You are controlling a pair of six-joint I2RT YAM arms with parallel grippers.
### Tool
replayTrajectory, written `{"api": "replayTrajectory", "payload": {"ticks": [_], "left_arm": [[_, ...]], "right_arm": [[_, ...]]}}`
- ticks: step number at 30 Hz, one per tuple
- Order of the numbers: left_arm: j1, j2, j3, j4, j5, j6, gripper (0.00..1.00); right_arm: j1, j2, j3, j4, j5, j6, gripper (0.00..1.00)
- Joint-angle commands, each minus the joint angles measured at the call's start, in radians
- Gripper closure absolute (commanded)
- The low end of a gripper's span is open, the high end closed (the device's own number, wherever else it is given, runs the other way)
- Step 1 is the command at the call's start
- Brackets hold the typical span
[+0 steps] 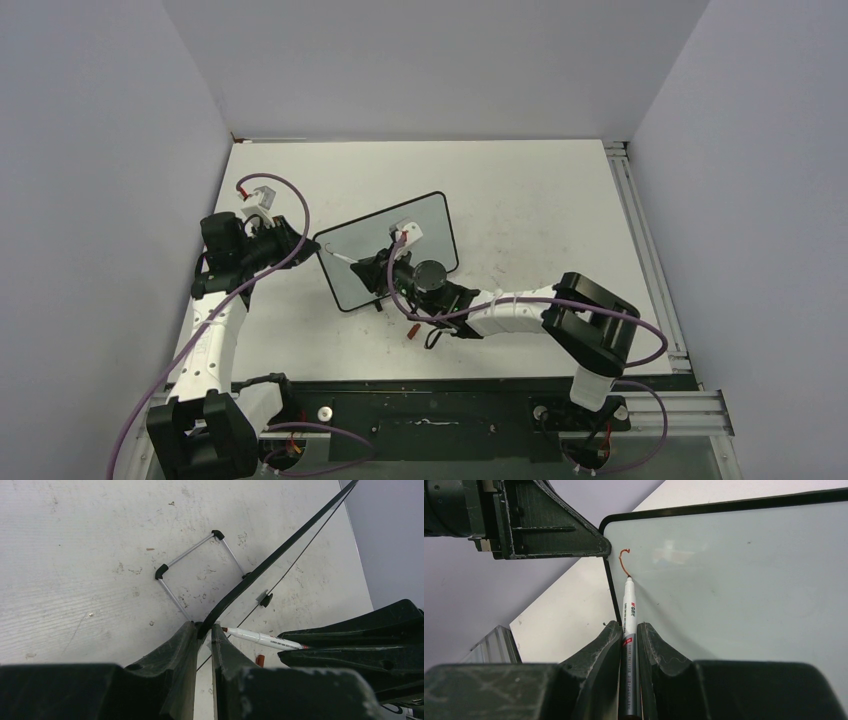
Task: Write a sentence on the whiteboard
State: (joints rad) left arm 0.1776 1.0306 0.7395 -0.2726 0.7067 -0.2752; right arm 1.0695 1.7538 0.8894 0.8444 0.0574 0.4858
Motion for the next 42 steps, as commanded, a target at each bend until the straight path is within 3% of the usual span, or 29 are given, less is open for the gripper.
{"api": "replayTrajectory", "payload": {"ticks": [1,42], "left_arm": [[0.002,-0.007,0.023,0.012,0.009,0.006,0.88],[0.002,-0.008,0.023,0.015,0.012,0.008,0.89]], "right_arm": [[0.000,-0.053,-0.022,0.020,0.079,-0.021,0.95],[0.038,-0.010,0.012,-0.008,0.040,-0.044,0.95]]}}
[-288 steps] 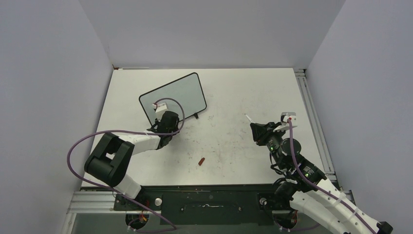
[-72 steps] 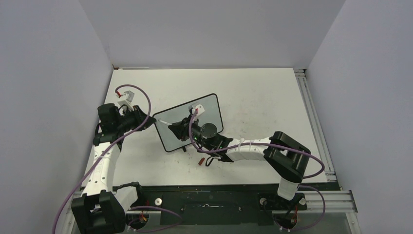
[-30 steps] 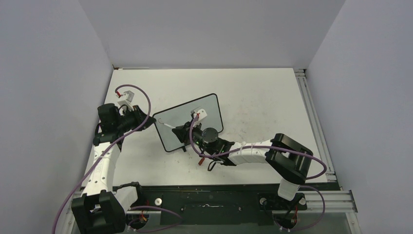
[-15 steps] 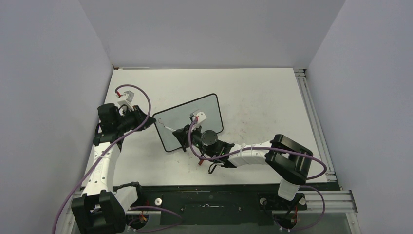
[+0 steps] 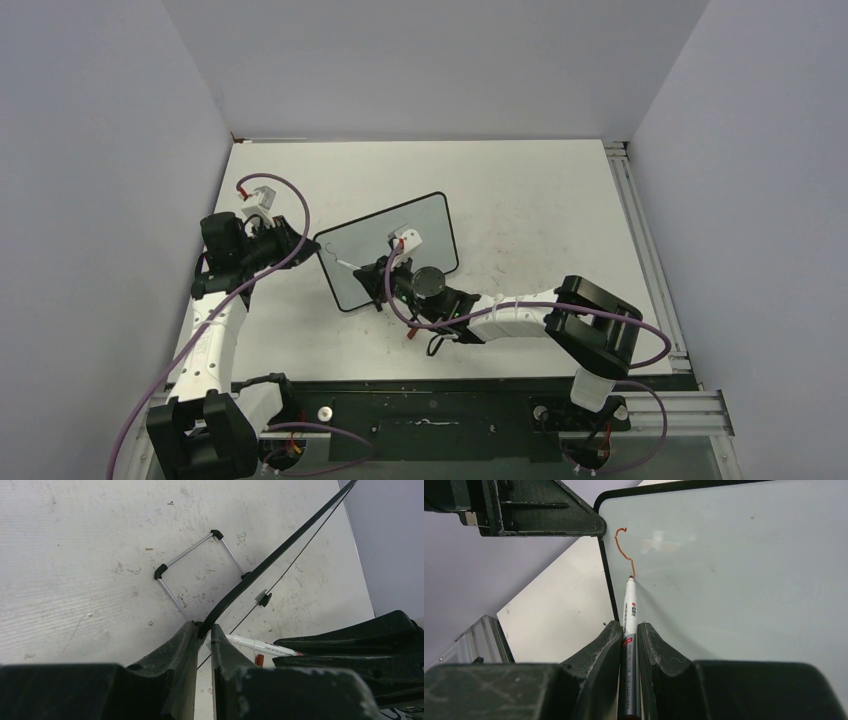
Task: Write a sentence on the whiteboard
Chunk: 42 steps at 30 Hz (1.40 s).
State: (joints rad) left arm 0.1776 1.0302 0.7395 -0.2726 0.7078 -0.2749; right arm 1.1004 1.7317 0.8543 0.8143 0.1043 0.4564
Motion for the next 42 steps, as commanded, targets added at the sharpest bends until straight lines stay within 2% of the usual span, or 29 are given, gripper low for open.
{"api": "replayTrajectory", "payload": {"ticks": [1,24,42], "left_arm": [[0.002,-0.006,0.023,0.015,0.011,0.007,0.89],[0.002,-0.008,0.023,0.014,0.002,0.008,0.89],[0.003,-0.011,0.024,0.001,-0.020,0.017,0.89]], "right_arm": [[0.007,0.013,0.049,0.024,-0.007,-0.015,0.95],[0.026,0.049,0.097,0.013,-0.018,-0.021,0.95],[0.048,-0.150,0.056,-0.079,0.029,-0.091,0.95]]}}
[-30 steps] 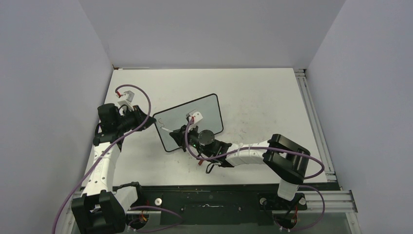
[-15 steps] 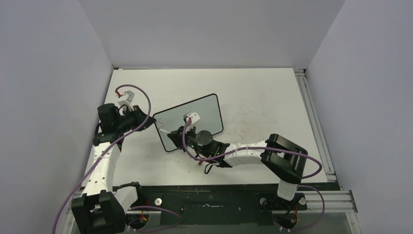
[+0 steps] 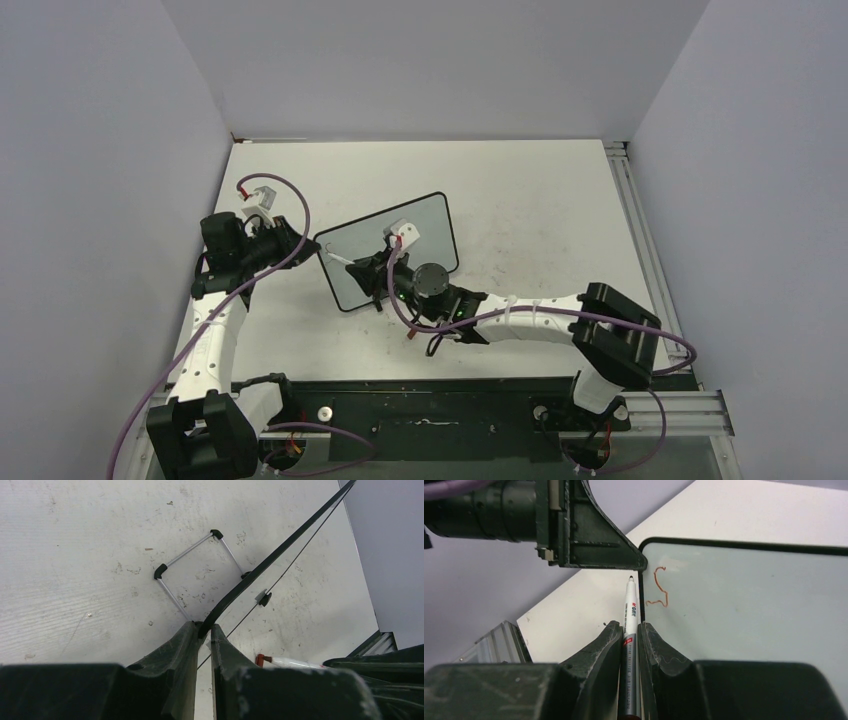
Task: Write a sentence on the whiteboard
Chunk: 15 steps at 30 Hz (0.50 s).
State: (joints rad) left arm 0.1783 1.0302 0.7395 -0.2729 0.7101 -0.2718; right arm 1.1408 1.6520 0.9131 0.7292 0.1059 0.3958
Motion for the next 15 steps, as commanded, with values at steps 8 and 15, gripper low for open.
{"api": "replayTrajectory", "payload": {"ticks": [8,15], "left_arm": [[0.002,-0.012,0.023,-0.002,-0.027,0.017,0.90],[0.002,-0.012,0.024,-0.003,-0.027,0.017,0.90]], "right_arm": [[-0.002,-0.084,0.000,-0.016,0.024,-0.044,0.95],[-0.022,-0.061,0.000,-0.014,0.014,-0.037,0.95]]}}
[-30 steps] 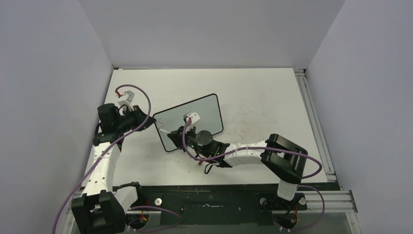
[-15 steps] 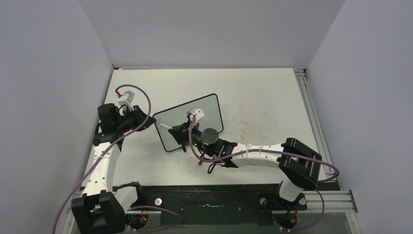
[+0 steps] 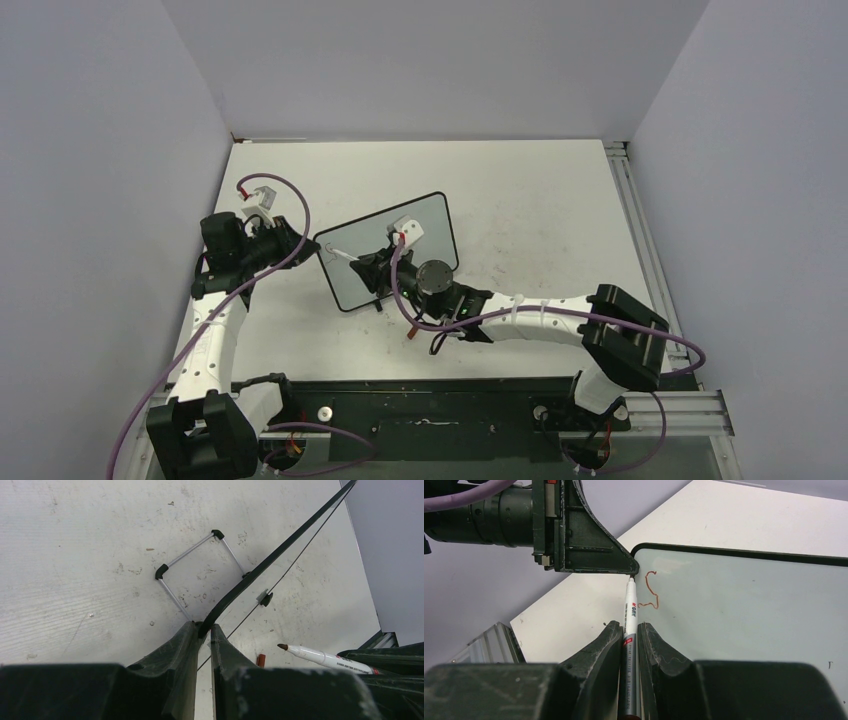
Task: Write a sentence on the whiteboard
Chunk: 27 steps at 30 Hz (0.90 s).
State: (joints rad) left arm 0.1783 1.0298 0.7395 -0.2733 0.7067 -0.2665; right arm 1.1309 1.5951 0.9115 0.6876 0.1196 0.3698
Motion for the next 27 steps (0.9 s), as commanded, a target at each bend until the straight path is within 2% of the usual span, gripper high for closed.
{"api": "replayTrajectory", "payload": {"ticks": [1,27], "left_arm": [[0.002,-0.011,0.023,-0.003,-0.024,0.013,0.90],[0.002,-0.008,0.026,-0.004,-0.025,0.015,0.90]], "right_arm": [[-0.014,-0.001,0.002,0.027,0.001,-0.011,0.95],[-0.034,0.083,0.031,0.057,0.028,0.005,0.95]]}}
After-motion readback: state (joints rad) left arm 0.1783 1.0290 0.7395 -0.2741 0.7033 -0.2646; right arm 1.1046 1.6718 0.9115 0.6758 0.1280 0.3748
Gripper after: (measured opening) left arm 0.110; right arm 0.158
